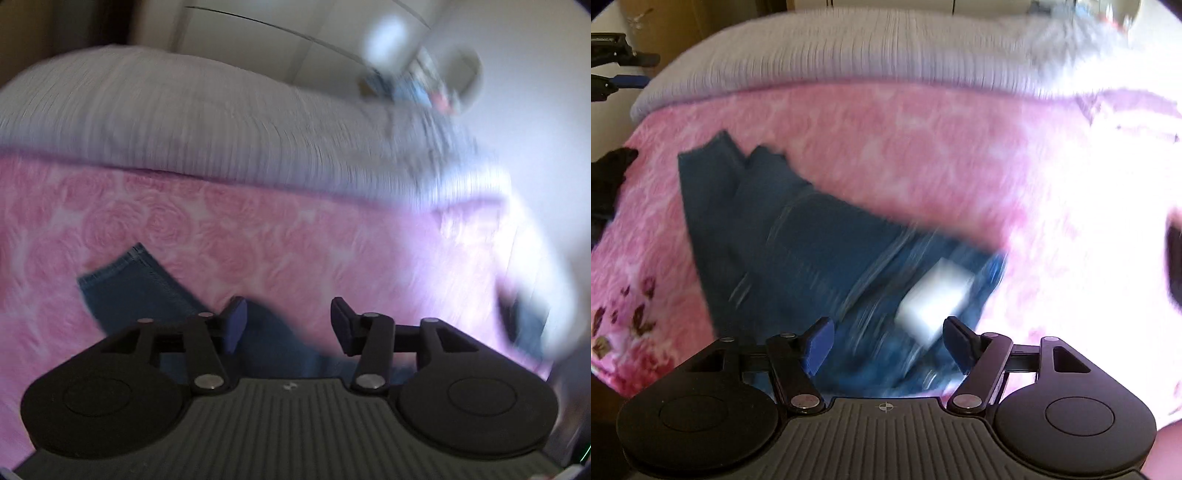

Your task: Fold clothes

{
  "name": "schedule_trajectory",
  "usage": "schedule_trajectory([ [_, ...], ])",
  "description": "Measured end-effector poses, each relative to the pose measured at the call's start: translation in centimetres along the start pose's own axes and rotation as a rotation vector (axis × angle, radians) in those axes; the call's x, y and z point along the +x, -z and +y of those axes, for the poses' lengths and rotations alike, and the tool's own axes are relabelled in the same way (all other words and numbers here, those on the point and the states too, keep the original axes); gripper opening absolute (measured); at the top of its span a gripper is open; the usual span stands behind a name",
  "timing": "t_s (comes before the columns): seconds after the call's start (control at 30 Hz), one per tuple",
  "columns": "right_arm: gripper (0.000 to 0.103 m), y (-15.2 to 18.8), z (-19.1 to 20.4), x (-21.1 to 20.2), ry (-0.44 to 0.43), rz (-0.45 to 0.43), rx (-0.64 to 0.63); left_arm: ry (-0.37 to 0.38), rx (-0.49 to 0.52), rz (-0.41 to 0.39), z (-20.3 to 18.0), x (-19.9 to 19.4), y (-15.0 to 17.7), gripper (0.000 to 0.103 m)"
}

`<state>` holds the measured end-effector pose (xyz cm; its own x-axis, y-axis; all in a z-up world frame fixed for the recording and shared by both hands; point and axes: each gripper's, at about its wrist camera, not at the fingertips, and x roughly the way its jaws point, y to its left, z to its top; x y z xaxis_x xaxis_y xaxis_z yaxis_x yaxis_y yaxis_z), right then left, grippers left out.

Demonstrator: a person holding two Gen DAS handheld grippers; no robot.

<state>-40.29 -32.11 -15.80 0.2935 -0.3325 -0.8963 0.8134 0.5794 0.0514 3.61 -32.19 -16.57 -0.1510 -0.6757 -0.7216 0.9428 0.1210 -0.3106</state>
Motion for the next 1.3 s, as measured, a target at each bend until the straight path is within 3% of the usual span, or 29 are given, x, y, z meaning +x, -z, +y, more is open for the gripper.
schedule_trajectory([
  [0.07,0.069,0.6,0.9,1.1,-0.004,0.041,0.014,0.002,0.123,0.063,-1.5,-0.1,3.0,0.046],
  [0.17,0.069,0.8,2.1,3.7,0.005,0.094,0.038,0.024,0.327,0.151,-3.2,1.3,6.6,0.057],
  [0.3,0.069,0.0,2.4,6.7,0.042,0.126,0.07,0.125,0.701,0.268,-7.9,5.4,11.8,0.059],
  [0.37,0.07,0.3,1.3,6.9,0.145,0.116,0.205,0.162,0.905,0.288,-10.4,7.3,14.5,0.059],
  [0.4,0.07,0.3,0.6,7.3,0.152,0.115,0.218,0.174,0.99,0.295,-11.4,8.3,15.9,0.059],
  [0.47,0.07,0.3,-1.1,8.1,0.143,0.112,0.235,0.198,1.154,0.308,-13.4,10.2,18.5,0.06],
  [0.57,0.07,0.4,-4.3,10.0,0.072,0.129,0.302,0.216,1.284,0.334,-15.5,13.4,21.0,0.059],
  [0.63,0.07,0.8,-6.6,11.9,0.01,0.167,0.374,0.188,1.382,0.375,-16.6,15.8,22.6,0.052],
  [0.67,0.07,1.0,-7.8,12.8,-0.03,0.188,0.413,0.169,1.431,0.403,-17.0,17.0,23.3,0.04],
  [0.7,0.069,0.9,-8.8,13.4,-0.081,0.204,0.449,0.163,1.434,0.438,-17.2,17.7,23.1,0.022],
  [0.73,0.046,0.7,-9.7,13.6,-0.118,0.214,0.476,0.156,1.437,0.474,-17.4,18.5,22.9,0.02],
  [0.77,0.033,0.4,-10.7,13.5,-0.159,0.219,0.504,0.151,1.434,0.504,-17.7,19.1,22.4,0.014],
  [0.8,0.03,0.1,-12.0,13.0,-0.224,0.209,0.548,0.16,1.387,0.492,-18.2,18.7,20.4,0.005],
  [0.83,0.03,-0.6,-13.5,12.2,-0.271,0.182,0.588,0.168,1.34,0.481,-18.7,18.4,18.5,0.004],
  [0.93,0.029,-4.6,-17.5,9.9,-0.297,0.045,0.606,0.187,1.2,0.442,-20.1,17.3,12.5,0.004],
  [1.07,0.023,-9.9,-22.9,6.8,-0.332,-0.14,0.627,0.073,1.053,0.28,-21.6,19.1,2.4,0.006],
  [1.17,0.027,-13.9,-27.0,4.4,-0.356,-0.279,0.641,-0.117,0.883,0.2,-21.0,23.8,-3.4,0.024],
  [1.2,0.039,-15.2,-27.9,3.9,-0.33,-0.307,0.623,-0.179,0.811,0.189,-20.4,25.1,-5.1,0.029],
  [1.23,0.046,-16.2,-27.8,3.7,-0.248,-0.3,0.567,-0.204,0.728,0.191,-19.6,25.7,-6.3,0.029],
  [1.3,0.059,-16.5,-27.2,3.0,-0.151,-0.293,0.483,-0.17,0.586,0.186,-17.8,25.5,-7.2,0.036],
])
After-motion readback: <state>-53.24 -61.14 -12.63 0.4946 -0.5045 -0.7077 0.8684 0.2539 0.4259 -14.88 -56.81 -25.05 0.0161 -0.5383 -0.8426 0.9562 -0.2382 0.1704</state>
